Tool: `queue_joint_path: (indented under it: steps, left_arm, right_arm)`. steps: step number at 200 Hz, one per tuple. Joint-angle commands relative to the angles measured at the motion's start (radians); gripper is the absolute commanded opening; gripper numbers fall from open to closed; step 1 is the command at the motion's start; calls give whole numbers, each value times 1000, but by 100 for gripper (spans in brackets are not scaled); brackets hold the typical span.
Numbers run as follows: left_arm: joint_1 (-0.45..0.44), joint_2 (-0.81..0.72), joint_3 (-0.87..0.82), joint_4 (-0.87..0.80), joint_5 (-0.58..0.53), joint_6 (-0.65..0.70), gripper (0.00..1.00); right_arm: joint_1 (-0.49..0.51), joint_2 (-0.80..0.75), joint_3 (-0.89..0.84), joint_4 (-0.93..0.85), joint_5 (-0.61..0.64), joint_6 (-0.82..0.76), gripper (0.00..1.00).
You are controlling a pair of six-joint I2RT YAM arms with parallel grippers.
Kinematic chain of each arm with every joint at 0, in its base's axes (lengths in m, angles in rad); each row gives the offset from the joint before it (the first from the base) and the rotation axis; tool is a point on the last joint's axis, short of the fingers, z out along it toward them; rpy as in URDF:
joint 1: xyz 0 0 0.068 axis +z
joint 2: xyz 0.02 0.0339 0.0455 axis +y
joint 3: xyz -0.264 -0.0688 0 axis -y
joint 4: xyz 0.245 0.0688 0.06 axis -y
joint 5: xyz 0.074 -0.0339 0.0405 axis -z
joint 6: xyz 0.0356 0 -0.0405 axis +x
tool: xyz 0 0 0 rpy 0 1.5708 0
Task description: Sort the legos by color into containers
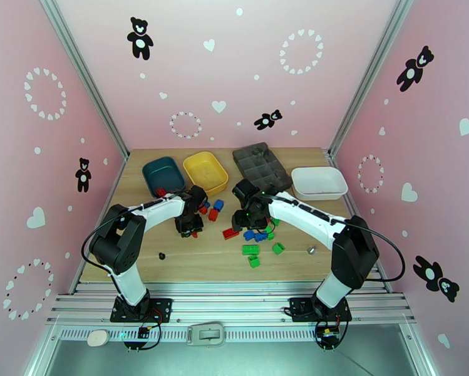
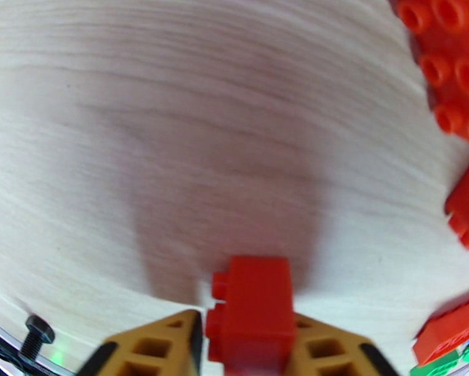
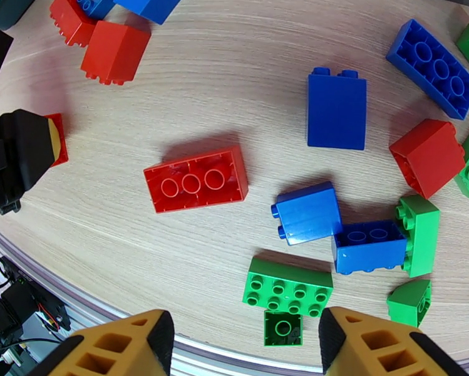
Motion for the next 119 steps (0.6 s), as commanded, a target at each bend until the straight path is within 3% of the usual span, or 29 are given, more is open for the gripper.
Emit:
queue_joint_path:
  steps: [1,47,84,119]
  left_arm:
    - [-2,-47,40,-42,-29,36,29]
    - [90,-126,153,-103,-19,88,26]
    - [263,-149,284,-146,3,141,27]
    - [418,-54,444,-160,27,187,27]
  right_arm:
    - [-1,-3,9,5,-12,14,64]
    - [2,25,67,22,-67,2,63]
    - [8,78,147,50,-152,-13,63]
    - [14,141,243,63,-221,-14,64]
